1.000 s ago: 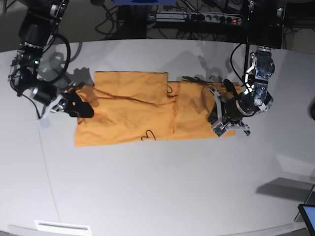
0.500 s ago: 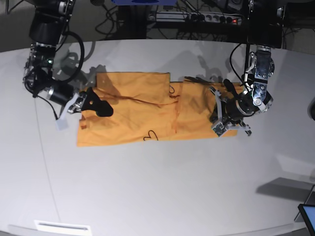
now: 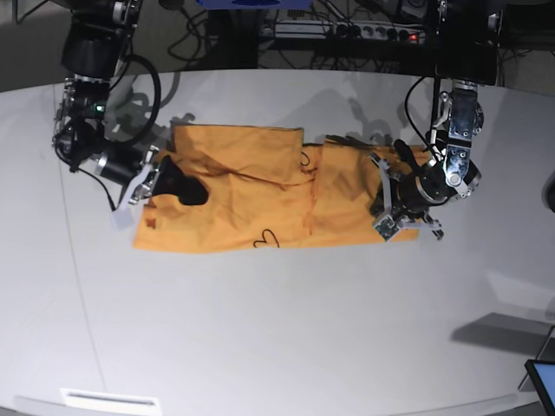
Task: Fold the T-shirt properly
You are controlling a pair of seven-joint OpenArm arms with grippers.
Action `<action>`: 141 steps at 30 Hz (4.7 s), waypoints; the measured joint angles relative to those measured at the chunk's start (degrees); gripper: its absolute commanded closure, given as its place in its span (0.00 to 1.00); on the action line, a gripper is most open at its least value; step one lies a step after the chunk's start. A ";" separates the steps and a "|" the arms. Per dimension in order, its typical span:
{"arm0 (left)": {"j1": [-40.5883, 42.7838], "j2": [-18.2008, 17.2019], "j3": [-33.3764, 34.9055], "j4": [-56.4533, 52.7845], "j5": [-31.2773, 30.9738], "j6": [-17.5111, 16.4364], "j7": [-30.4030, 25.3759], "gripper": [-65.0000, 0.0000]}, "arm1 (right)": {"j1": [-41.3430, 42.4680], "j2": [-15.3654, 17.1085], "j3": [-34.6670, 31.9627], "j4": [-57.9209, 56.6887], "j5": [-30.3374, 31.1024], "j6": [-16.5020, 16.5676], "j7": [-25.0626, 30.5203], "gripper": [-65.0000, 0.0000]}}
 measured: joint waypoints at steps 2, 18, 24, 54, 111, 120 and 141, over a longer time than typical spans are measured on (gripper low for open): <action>0.15 0.00 0.00 0.02 -0.02 0.02 -0.04 0.93 | 0.00 0.02 0.00 0.00 -0.04 0.04 0.00 0.97; 0.48 0.59 0.04 0.96 0.55 0.42 0.52 0.93 | -3.19 0.59 -0.55 13.62 -5.79 -31.12 -3.45 0.99; 1.68 2.51 0.04 3.41 2.64 1.11 1.95 0.93 | -3.82 0.50 -0.52 15.39 -7.17 -37.20 -3.50 1.00; 11.63 -7.26 -7.37 19.82 2.21 -0.28 10.14 0.93 | -5.73 1.44 -23.28 32.85 -23.08 -64.28 5.01 1.00; 10.10 -0.59 5.18 14.16 18.49 3.50 13.60 0.93 | 0.83 6.36 -39.10 47.63 -25.46 -81.74 0.13 1.00; 5.75 1.38 12.70 14.14 18.49 3.41 18.80 0.93 | 3.67 6.60 -47.69 47.69 -25.46 -81.74 -0.07 1.00; 9.70 2.84 15.10 21.44 13.25 1.68 16.52 0.93 | 7.28 0.44 -48.81 47.52 -25.59 -81.77 -3.32 1.00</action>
